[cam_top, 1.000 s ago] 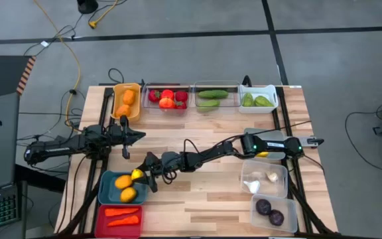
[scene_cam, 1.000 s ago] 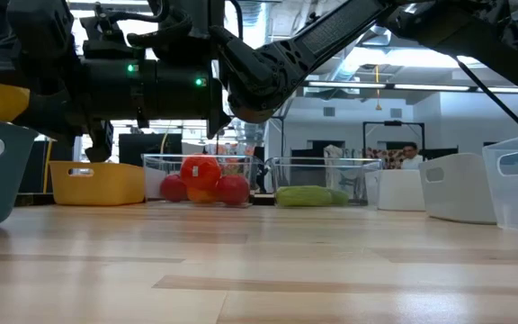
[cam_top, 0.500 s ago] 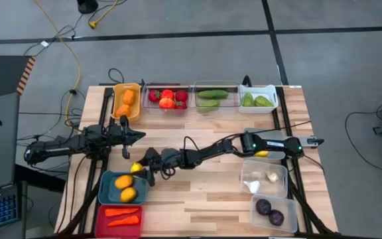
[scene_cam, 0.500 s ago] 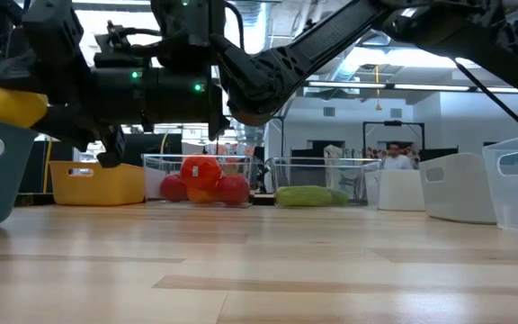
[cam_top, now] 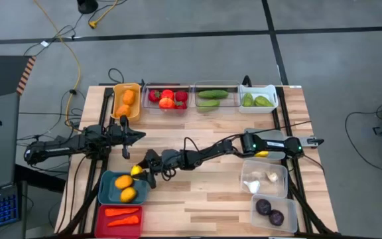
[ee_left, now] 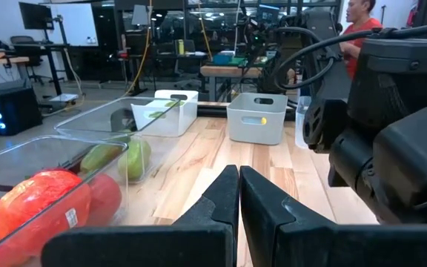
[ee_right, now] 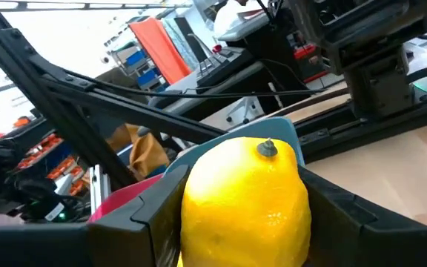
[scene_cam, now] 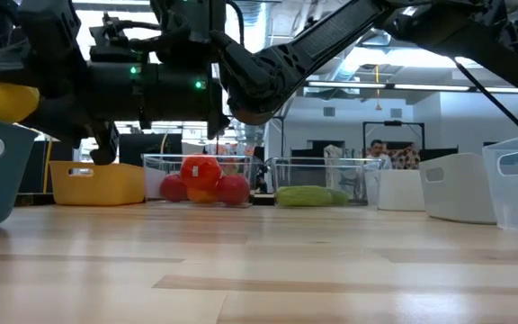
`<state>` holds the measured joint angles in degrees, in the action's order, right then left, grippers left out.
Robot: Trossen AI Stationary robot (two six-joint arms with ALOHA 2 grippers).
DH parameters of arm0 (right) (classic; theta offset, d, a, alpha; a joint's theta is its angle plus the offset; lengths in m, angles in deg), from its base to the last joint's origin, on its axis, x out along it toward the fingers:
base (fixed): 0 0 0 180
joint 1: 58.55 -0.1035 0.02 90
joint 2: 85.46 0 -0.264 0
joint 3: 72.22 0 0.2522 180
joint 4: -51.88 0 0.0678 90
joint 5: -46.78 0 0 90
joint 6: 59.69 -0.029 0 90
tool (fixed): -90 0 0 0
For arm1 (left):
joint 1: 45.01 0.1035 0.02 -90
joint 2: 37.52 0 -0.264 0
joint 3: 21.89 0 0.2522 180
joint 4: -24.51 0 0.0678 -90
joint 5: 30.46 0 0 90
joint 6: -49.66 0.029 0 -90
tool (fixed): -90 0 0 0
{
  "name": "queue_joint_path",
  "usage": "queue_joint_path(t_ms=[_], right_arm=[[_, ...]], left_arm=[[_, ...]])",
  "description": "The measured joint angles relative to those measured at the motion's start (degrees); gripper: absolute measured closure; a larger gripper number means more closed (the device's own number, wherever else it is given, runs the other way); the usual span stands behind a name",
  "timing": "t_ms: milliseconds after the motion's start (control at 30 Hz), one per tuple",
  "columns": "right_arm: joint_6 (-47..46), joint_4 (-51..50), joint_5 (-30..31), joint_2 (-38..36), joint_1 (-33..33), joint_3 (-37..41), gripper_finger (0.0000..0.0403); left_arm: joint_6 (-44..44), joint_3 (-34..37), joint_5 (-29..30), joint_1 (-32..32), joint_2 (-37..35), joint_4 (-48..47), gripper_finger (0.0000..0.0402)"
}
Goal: Sort produce into baskets
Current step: Put the yellow lemon into the blue bin, then return to Home Position
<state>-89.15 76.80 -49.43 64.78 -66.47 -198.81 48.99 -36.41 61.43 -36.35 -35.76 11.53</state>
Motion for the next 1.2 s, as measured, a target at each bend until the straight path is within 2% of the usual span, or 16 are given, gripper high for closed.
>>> queue_joint_path(t_ms=[200, 567, 700, 867, 1200], right_arm=[[2.81, 0.4, -3.05, 0.04, -0.09, 0.0, 0.015], [2.94, 0.84, -6.09, 0.04, -0.17, 0.0, 0.0095], [3.19, 1.65, -8.57, -0.25, 0.33, 0.0, 0.0093], [4.23, 7.29, -14.25, -0.31, 1.36, 0.0, 0.01], [3.58, 8.16, -14.69, -0.39, 1.65, -0.02, 0.0102]], left_arm=[[0.0, 0.0, 0.0, 0.0, 0.0, 0.0, 0.04], [0.0, 0.0, 0.0, 0.0, 0.01, 0.0, 0.04], [0.0, 0.0, 0.0, 0.0, 0.02, 0.0, 0.04], [0.0, 0.0, 0.0, 0.0, 0.02, 0.0, 0.04], [0.0, 0.0, 0.0, 0.0, 0.02, 0.0, 0.04]])
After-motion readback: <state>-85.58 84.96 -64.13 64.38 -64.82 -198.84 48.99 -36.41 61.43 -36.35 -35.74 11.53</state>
